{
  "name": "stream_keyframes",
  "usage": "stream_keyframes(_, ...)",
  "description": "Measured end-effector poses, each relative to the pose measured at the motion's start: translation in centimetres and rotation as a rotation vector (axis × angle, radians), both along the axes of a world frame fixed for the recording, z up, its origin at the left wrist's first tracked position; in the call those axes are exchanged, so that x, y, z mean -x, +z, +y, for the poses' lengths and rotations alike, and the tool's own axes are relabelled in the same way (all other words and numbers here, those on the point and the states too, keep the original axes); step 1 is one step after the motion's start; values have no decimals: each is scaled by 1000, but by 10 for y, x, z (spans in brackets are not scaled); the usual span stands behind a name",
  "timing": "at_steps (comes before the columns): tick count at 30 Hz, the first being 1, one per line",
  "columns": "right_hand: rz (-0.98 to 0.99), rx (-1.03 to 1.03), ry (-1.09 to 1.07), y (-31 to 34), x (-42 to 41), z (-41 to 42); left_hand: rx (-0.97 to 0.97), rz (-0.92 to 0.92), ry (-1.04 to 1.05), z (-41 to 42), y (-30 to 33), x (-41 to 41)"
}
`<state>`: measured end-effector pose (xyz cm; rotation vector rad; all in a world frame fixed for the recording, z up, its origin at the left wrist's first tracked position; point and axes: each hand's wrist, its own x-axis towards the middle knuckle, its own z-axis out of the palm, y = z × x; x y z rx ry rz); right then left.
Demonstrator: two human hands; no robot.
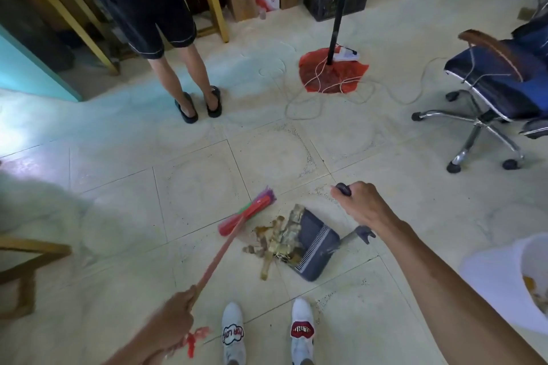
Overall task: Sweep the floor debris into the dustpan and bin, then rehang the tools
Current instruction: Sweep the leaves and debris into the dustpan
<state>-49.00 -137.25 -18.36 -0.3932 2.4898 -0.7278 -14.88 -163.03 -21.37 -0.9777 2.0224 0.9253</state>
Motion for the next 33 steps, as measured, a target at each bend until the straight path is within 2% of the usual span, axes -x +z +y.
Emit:
stream_keyframes(1,-11,4,10,0,0,-2,-89,-19,28,26,-5,27)
stream_keyframes(2,-26,7,16,-1,-1,-5,-87,-43,150,34,-11,34)
stream_keyframes(3,-46,11,16,0,-2,-7,-232,-94,179,46,-6,30)
stream_keyframes(6,-96,22,16,1,-5,-13,-435,-89,574,85,3,52)
stream_keyframes(7,-103,23,23,1,-6,-14,-456,-83,621,83,7,54)
stream_keyframes(9,-118,18,42,1,-10,-16,-424,-4,525,85,11,44)
stream_keyframes(12,-137,11,66,2,-15,-18,-414,56,612,70,16,26)
stream_keyframes(14,-128,14,85,5,-18,-18,-478,27,642,59,23,24)
stream_keyframes(16,-104,15,85,6,-19,-16,-553,-88,657,50,37,30)
stream_keyframes(17,-89,10,79,6,-19,-15,-556,-136,625,45,44,32)
stream_keyframes(19,-68,-4,63,6,-17,-11,-444,-148,471,35,54,32)
stream_keyframes(23,-79,7,46,3,-11,-1,-79,12,48,26,61,25)
stream_keyframes(26,-120,55,34,-1,-10,3,43,66,-156,42,50,55)
stream_keyframes(29,-116,58,28,-4,-10,4,50,72,-254,69,20,92)
stream_keyframes(33,-179,86,44,-3,-7,6,-120,-75,-164,102,7,125)
